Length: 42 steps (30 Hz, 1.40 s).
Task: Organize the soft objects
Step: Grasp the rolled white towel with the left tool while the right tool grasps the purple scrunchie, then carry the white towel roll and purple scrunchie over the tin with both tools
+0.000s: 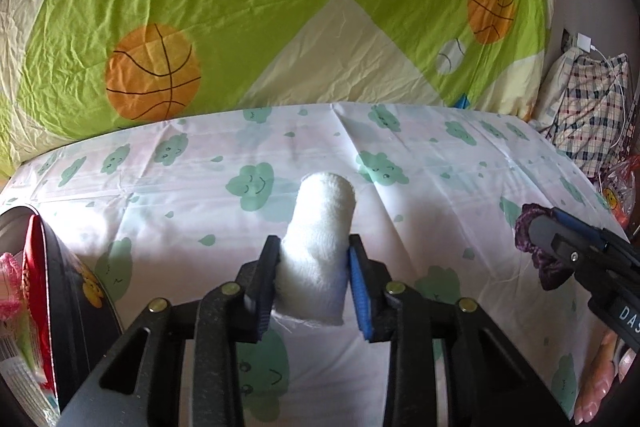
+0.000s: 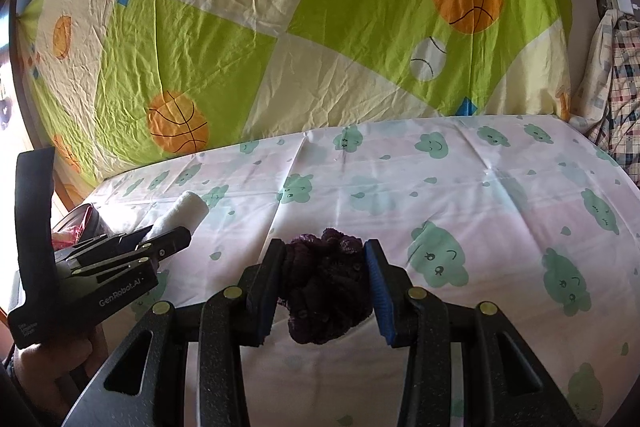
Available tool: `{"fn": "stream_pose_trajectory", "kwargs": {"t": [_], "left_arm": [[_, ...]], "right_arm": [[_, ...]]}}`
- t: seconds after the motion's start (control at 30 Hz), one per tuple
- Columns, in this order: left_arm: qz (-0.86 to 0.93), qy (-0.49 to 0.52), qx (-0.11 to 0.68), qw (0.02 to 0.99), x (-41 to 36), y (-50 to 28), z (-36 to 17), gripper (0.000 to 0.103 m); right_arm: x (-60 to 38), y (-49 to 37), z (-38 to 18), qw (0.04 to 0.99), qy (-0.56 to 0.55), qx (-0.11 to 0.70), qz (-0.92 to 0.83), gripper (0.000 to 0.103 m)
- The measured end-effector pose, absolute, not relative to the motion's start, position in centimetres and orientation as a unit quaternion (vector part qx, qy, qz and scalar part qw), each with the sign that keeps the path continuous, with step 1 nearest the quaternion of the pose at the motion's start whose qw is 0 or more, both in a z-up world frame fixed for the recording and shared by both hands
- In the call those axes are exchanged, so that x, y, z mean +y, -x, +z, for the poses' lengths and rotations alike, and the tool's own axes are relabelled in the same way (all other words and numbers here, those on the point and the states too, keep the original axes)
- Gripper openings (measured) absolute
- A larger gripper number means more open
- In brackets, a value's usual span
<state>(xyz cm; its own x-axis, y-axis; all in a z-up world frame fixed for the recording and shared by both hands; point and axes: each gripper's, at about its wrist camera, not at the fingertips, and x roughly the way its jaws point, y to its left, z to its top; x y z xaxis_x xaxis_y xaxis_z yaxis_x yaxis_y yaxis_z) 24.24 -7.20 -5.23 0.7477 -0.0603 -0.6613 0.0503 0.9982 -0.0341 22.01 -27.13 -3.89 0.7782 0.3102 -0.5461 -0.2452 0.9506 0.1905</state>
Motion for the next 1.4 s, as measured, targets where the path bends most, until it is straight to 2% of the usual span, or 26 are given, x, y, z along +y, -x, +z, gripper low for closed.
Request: {"fn": "stream_pose_trajectory", "kwargs": {"t": [0.73, 0.9, 1.4], "left_arm": [[0.005, 0.019, 0.262, 0.965, -5.9, -17.9, -3.1, 0.032], [0.009, 0.021, 0.221, 0.975, -5.5, -15.7, -2.4, 0.032], [0.023, 0.04, 0.187, 0.981, -4.1, -12.8, -2.0, 0.032]], "right_arm": [[-26.0, -19.4, -2.6, 0.96, -0.031, 0.229, 0.16, 0.043], [-26.2, -19.2, -2.5, 0.963, -0.035, 0.221, 0.149, 0.043], [-24.9, -16.8, -1.6, 0.978, 0.001, 0.163, 0.13, 0.043]]}}
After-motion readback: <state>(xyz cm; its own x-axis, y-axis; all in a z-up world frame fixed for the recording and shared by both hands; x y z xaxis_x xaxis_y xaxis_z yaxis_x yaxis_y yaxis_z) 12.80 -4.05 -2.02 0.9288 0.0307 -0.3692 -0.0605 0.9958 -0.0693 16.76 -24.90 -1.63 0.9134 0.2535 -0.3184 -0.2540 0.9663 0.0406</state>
